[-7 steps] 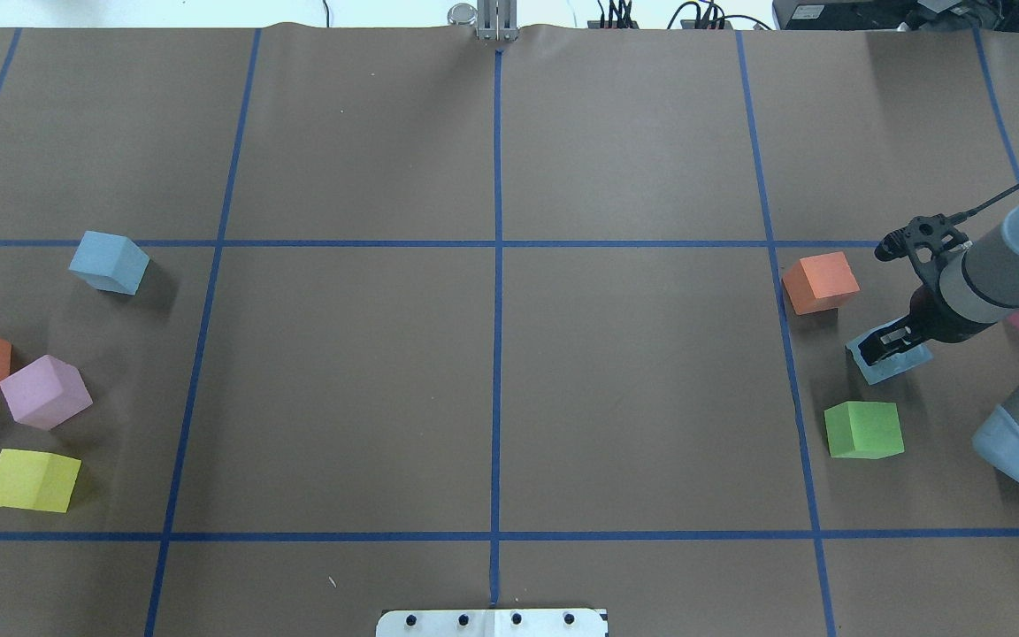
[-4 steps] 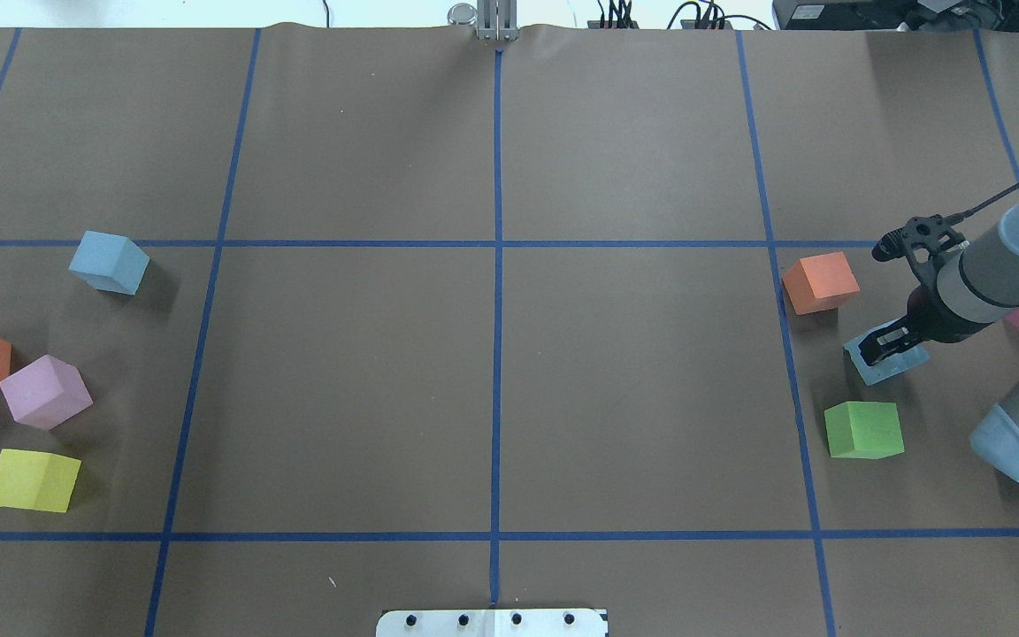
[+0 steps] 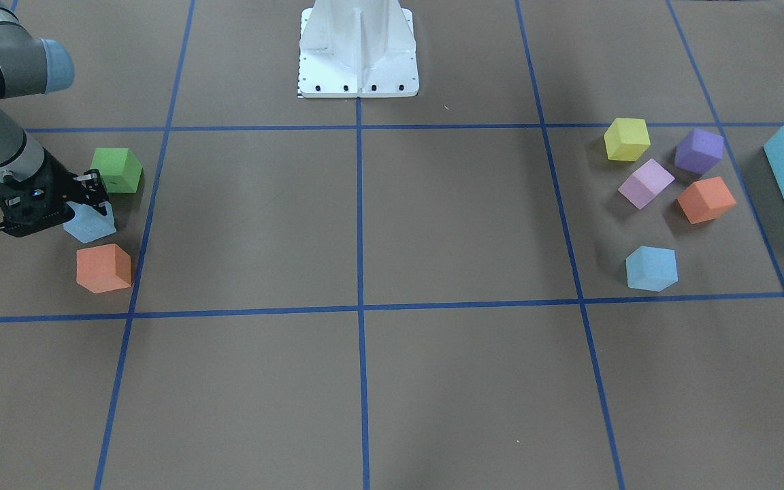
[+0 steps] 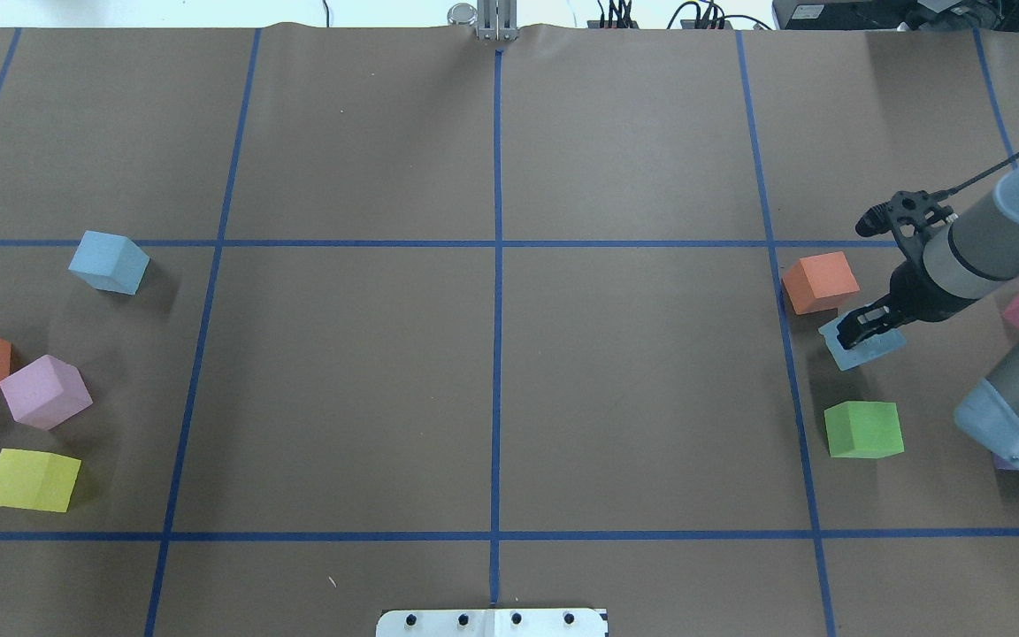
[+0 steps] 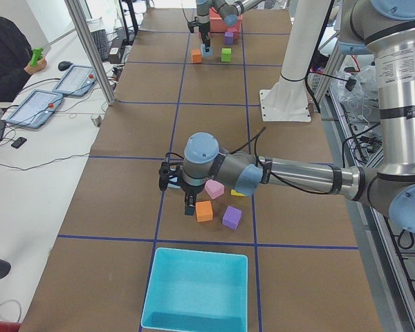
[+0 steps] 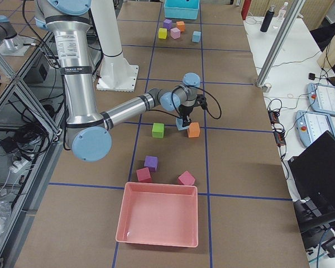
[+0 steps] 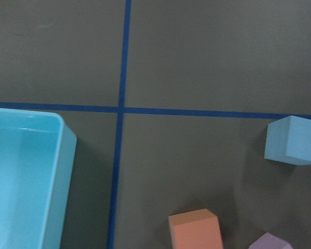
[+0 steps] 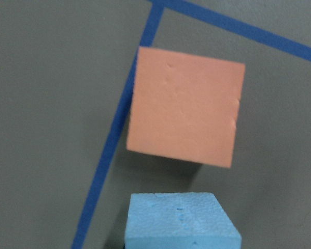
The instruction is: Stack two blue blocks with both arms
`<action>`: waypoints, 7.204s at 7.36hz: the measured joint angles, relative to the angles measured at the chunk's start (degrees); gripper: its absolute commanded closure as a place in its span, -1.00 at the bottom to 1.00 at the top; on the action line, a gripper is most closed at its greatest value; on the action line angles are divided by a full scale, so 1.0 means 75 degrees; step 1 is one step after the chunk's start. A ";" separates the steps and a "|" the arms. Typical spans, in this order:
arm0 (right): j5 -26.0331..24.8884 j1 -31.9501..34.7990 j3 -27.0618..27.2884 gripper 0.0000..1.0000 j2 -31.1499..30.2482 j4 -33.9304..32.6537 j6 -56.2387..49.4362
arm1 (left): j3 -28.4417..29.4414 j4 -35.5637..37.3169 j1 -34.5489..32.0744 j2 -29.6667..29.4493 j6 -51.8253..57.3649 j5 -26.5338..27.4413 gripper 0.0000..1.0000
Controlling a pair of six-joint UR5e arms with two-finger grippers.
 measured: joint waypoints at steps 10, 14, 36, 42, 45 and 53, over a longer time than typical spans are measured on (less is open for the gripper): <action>-0.1076 -0.1763 -0.1470 0.12 0.4170 -0.1593 0.3840 | 0.2966 -0.0136 0.2830 -0.3277 -0.0796 0.1136 -0.96; -0.1815 -0.2725 -0.1780 0.12 0.4699 -0.1390 0.5308 | 0.3279 -0.0221 0.2850 -0.3309 -0.0307 0.1085 -0.96; 0.0598 0.1865 -0.1780 -1.00 0.1670 -0.0941 -0.0992 | 0.1590 0.2402 0.4979 -0.6432 -0.6167 0.1427 -0.05; 0.1063 0.4328 -0.3100 -0.99 0.1201 -0.1557 -0.4811 | 0.2044 0.3028 0.6794 -0.7757 -0.7704 0.3117 -0.05; 0.1048 0.4638 -0.3161 -0.99 0.1186 -0.1980 -0.5439 | 0.2766 0.2929 0.6852 -0.8166 -0.7428 0.3198 -0.05; 0.1045 0.4687 -0.3167 -1.00 0.1182 -0.2081 -0.5490 | 0.2912 0.2915 0.6725 -0.8206 -0.6900 0.3205 -0.95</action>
